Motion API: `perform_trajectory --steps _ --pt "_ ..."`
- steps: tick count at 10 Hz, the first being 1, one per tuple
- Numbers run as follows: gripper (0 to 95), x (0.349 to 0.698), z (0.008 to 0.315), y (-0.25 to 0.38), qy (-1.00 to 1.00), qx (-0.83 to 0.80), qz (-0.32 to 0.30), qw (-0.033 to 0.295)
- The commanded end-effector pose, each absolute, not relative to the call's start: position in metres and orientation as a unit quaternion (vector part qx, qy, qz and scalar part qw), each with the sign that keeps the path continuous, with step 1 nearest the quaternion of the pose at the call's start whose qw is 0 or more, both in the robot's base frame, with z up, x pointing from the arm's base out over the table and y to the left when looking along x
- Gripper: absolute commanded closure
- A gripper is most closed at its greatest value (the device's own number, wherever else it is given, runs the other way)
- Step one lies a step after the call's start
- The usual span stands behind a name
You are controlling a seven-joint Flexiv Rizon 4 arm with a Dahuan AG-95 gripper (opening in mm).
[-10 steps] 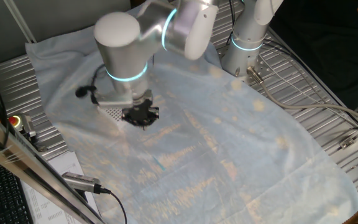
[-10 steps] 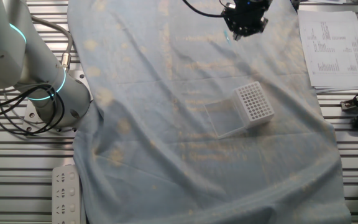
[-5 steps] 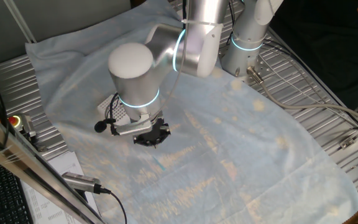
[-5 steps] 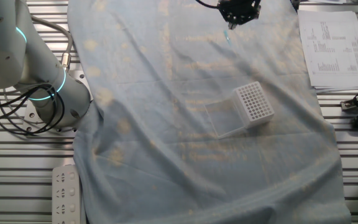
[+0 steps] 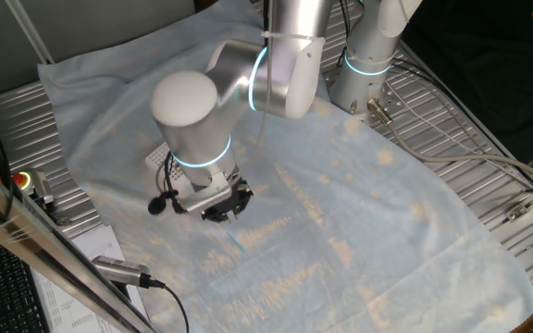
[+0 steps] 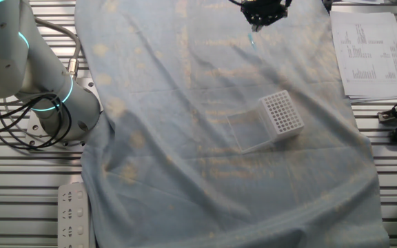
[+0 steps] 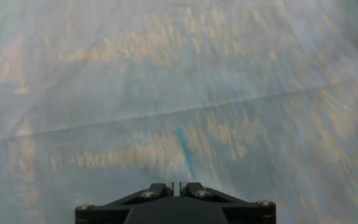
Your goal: Insert a medium pipette tip into the holder for medium pipette tips
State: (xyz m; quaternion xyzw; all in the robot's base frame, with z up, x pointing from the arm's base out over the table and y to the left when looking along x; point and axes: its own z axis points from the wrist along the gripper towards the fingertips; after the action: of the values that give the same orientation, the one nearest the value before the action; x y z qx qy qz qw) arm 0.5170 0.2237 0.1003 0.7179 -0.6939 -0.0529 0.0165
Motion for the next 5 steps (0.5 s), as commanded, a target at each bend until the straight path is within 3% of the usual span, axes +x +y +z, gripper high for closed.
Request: perform_trajectory --steps 1,5 --pt "76.0 0.5166 0.0932 0.2386 -0.672 0.738 -0.050 0.023" --pt "76.0 0.5166 0.0932 0.2386 -0.672 0.738 -0.050 0.023"
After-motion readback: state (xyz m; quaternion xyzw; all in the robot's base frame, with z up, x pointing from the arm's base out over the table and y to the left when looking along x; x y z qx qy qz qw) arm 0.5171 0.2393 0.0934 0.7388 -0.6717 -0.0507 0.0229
